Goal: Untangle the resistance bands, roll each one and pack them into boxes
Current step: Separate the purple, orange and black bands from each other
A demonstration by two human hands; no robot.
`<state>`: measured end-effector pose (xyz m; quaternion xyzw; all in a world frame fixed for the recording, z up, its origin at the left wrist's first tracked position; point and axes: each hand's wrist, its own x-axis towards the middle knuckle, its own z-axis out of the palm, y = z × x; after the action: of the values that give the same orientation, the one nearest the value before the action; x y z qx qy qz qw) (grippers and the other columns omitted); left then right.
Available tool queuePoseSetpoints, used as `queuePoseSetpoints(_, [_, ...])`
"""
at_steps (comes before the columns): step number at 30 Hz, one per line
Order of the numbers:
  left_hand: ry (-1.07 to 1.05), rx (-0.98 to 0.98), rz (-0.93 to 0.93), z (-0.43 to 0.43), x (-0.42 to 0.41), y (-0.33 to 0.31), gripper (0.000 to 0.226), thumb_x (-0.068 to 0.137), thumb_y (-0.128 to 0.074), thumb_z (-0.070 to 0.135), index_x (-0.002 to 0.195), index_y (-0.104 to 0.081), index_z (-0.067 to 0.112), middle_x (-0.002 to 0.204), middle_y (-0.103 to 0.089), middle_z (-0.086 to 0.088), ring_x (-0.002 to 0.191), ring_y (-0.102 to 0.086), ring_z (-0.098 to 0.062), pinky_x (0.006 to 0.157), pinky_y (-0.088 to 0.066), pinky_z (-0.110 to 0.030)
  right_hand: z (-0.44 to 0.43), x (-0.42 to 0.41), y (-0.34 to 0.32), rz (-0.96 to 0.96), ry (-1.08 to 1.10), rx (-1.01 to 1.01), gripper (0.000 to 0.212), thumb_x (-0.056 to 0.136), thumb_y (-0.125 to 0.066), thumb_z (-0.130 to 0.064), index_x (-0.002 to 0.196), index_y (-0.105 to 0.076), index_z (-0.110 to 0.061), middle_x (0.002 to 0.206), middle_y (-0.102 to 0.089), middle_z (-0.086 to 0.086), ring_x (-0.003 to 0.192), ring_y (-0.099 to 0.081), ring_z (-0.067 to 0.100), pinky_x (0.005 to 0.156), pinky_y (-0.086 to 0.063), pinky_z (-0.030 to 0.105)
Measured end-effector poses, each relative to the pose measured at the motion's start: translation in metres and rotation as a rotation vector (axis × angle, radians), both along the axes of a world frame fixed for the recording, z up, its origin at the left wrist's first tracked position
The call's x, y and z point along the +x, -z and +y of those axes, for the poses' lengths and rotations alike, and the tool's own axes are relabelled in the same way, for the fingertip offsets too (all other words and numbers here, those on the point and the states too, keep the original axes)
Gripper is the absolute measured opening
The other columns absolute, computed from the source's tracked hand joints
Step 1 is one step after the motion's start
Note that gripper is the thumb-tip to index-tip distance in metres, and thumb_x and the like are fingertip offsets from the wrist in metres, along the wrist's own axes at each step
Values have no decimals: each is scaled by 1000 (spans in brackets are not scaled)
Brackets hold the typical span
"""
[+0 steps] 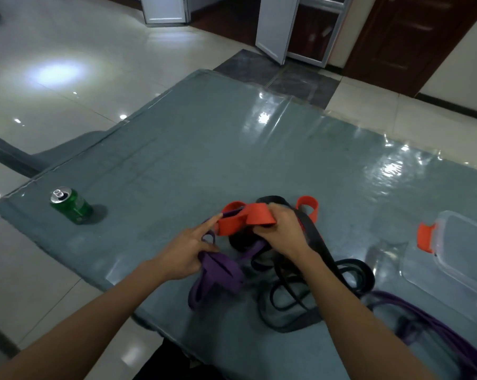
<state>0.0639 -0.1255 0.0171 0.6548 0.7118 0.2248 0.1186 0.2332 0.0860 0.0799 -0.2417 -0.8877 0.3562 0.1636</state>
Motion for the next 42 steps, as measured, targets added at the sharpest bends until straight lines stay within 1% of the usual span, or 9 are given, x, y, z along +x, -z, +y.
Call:
queuePoseSetpoints(3, [-11, 6, -37, 9, -6, 5, 24, 86, -66, 32, 107, -78, 29, 164, -27, -4, 134, -53, -22, 100, -50, -30, 7, 7, -33, 131, 206, -209, 25, 72, -79, -3, 71, -65, -25, 59, -64, -17, 56, -56, -6, 57, -44, 14])
queuePoseSetpoints(5, [14, -7, -20, 14, -10, 9, 25, 84, -71, 33, 108, -78, 31, 158, -39, -6, 136, -50, -22, 106, -47, -31, 13, 10, -51, 202, 302, -331, 23, 72, -79, -2, 67, -65, -19, 51, -59, -16, 47, -47, -5, 49, -41, 15])
queuePoseSetpoints(14, [76, -15, 66, 64, -14, -29, 32, 82, -69, 29, 114, -76, 25, 152, -47, -3, 148, -25, -15, 118, -31, -33, 25, 12, -143, 538, 387, -439, 8, 75, -80, -3, 78, -73, -1, 67, -69, 3, 60, -65, 11, 60, -54, 26])
queuePoseSetpoints(18, [107, 71, 56, 79, -20, -57, 31, 86, -58, 39, 104, -78, 24, 143, -57, -5, 142, -42, -19, 114, -40, -33, 38, 19, -161, 678, 402, -416, 11, 77, -82, -6, 75, -72, -12, 68, -70, -3, 65, -67, 10, 64, -56, 23])
queuePoseSetpoints(23, [110, -40, 207, 76, -27, -59, 28, 80, -75, 32, 107, -78, 28, 144, -56, -4, 140, -45, -22, 116, -35, -34, 44, 35, -117, 510, 457, -488, 12, 78, -82, -8, 76, -73, -16, 67, -73, -8, 64, -69, 6, 63, -55, 22])
queuePoseSetpoints(27, [135, -175, 177, 64, -21, -45, 29, 87, -67, 39, 113, -76, 29, 151, -48, 0, 148, -31, -15, 118, -35, -36, 49, 57, -75, 641, 703, -731, 10, 81, -80, -10, 89, -76, -13, 90, -77, 11, 86, -74, 28, 80, -61, 45])
queuePoseSetpoints(31, [154, -133, 168, 57, -27, -47, 31, 81, -69, 22, 110, -76, 28, 151, -48, 3, 147, -32, -13, 117, -35, -36, 61, 87, -52, 695, 843, -797, 15, 84, -79, -17, 94, -72, -10, 90, -77, 10, 87, -75, 28, 78, -62, 41])
queuePoseSetpoints(36, [188, -123, 266, 62, -31, -42, 40, 70, -74, 18, 107, -77, 33, 145, -56, 1, 137, -50, -20, 108, -46, -37, 65, 97, -4, 387, 875, -807, 19, 80, -82, -22, 90, -73, -9, 93, -76, 15, 78, -73, 21, 76, -59, 37])
queuePoseSetpoints(42, [265, -199, 370, 57, -29, -17, 46, 65, -69, 19, 107, -70, 40, 151, -49, 5, 147, -33, -20, 102, -47, -38, 50, 101, 57, 248, 859, -742, 23, 76, -82, -6, 96, -71, -8, 94, -75, 14, 77, -71, 20, 79, -57, 41])
